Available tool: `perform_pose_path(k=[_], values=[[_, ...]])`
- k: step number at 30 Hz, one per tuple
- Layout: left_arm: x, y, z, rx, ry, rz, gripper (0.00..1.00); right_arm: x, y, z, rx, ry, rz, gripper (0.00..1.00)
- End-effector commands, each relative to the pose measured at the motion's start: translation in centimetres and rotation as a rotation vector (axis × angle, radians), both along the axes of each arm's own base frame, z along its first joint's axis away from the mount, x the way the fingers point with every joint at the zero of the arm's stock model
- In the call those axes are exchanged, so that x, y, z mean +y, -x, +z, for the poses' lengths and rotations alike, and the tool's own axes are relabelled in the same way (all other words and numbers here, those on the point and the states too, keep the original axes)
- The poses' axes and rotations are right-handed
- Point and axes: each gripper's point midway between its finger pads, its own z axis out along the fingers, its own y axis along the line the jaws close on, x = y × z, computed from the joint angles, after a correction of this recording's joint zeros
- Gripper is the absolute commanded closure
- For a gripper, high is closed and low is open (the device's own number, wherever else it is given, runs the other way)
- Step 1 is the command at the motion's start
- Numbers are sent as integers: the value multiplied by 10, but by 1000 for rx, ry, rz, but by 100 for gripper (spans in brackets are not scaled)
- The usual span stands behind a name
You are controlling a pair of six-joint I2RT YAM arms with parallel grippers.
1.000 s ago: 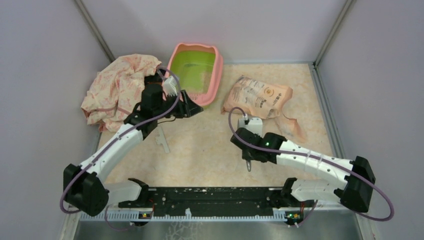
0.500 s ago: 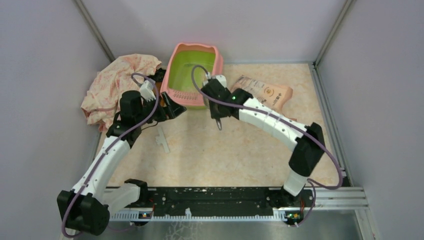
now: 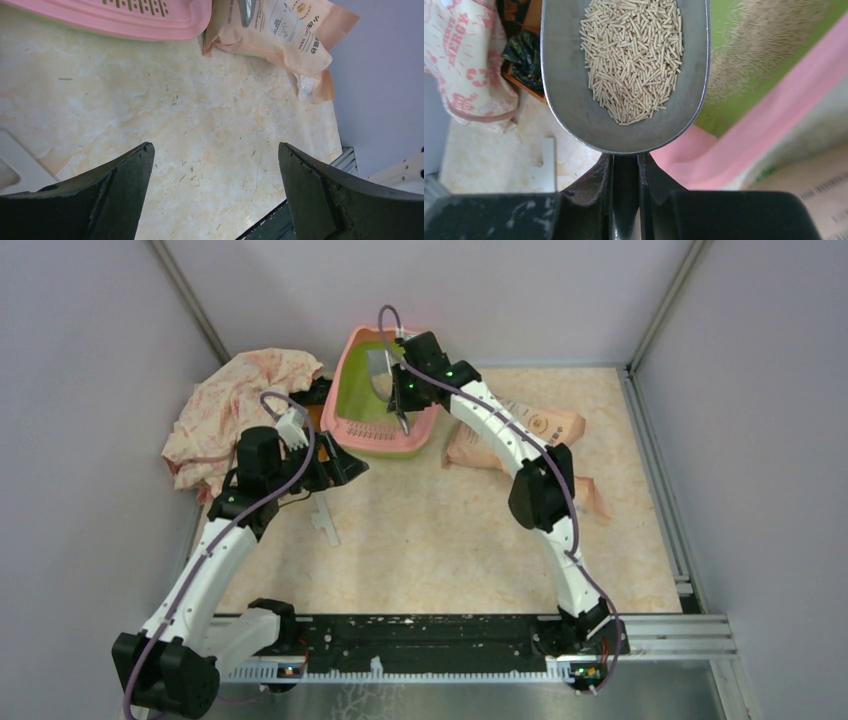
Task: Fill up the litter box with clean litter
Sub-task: Pour the cat litter into the litter box.
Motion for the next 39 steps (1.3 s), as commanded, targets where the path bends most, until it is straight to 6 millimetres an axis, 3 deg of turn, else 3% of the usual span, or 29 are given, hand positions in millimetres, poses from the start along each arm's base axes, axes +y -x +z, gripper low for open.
perform_pose_path(k=[1,2,6,8,12,18,26,36,39], values=[[8,2,5,-12,-41,13,1,29,-28,39,17,-368,139,100],[9,2,7,-15,-48,16,1,28,-38,45,12,-438,147,100],[13,1,10,-13,-69,32,1,35,-48,64,67,-673,204,100],[13,-1,10,-10,-72,36,1,41,-45,82,97,-813,265,100],[14,-4,10,-6,-74,46,1,46,-44,101,207,-1031,317,100],[14,-5,12,-7,-69,49,1,48,-39,99,390,-1150,302,100],[14,-3,13,-11,-63,51,1,36,-38,96,540,-1312,212,100],[14,-1,17,-15,-53,53,1,16,-35,124,658,-1550,130,100],[14,-1,18,-18,-50,54,1,14,-33,123,684,-1570,107,100]])
